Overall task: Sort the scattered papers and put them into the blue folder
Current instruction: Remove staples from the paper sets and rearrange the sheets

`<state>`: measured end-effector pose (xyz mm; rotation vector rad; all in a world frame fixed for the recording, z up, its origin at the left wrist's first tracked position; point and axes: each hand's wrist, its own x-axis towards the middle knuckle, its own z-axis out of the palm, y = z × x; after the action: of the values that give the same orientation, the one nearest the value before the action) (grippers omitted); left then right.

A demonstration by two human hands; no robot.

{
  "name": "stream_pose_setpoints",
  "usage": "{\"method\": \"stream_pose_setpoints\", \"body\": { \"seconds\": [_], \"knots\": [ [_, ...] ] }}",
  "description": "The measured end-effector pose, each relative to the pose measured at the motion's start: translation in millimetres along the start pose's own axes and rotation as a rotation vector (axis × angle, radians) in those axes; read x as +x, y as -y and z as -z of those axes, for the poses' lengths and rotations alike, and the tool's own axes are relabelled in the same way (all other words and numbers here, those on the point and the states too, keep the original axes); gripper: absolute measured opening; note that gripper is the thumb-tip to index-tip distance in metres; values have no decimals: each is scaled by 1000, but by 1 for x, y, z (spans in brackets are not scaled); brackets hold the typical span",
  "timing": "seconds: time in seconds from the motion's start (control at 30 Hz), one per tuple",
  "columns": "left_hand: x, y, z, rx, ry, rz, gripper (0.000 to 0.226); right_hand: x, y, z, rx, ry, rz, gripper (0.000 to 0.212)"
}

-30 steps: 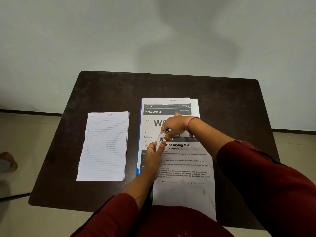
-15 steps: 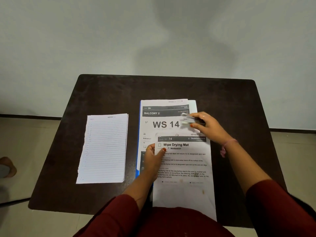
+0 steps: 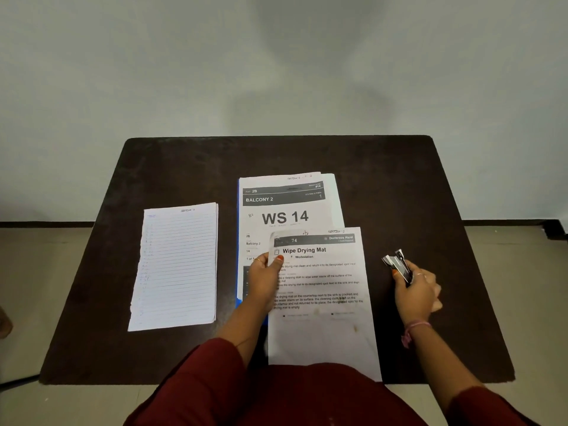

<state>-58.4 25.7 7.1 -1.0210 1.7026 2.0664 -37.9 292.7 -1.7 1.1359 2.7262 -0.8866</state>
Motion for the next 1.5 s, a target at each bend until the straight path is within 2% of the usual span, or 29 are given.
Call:
{"method": "stream_pose_setpoints", "body": {
  "seconds": [0.13, 0.27, 0.37, 0.47, 0.6, 0.7, 0.83, 0.9, 1.0, 1.13, 1.3, 1.5],
  "knots": [
    [-7, -6, -1, 7, 8, -14, 16, -8, 7, 3, 6, -55, -13, 48],
    [-15, -8, 5, 21, 34, -42, 15, -27, 21, 2, 152, -100, 171, 43],
    [-22, -11, 12, 36, 56, -91, 12, -46, 30, -5, 321, 48, 316, 51],
    [-31, -20, 24, 19, 75, -126, 14, -63, 37, -9, 492, 267, 312, 59],
    [-34, -42, 54, -67, 96, -124, 16, -82, 40, -15, 581, 542, 264, 33],
    [-31, -66, 82, -126, 64, -113, 16, -103, 51, -21, 609, 657, 273, 25],
    [-28, -97, 124, -116, 94, -94, 12, -132, 84, -40, 701, 630, 186, 18],
    [-29, -105, 149, 8, 114, -63, 11, -144, 104, -54, 743, 635, 123, 19],
    [-28, -100, 189, 164, 62, -17, 18, -160, 135, -74, 762, 689, 59, 19],
    [-30, -81, 235, 155, -64, 4, 11, -180, 174, -108, 629, 714, 71, 23],
    [-28, -69, 269, 154, -221, -38, 20, -203, 206, -149, 489, 678, 108, 23],
    [-2, -61, 290, 178, -311, -69, 33, -219, 229, -175, 346, 592, 143, 27]
  ]
}}
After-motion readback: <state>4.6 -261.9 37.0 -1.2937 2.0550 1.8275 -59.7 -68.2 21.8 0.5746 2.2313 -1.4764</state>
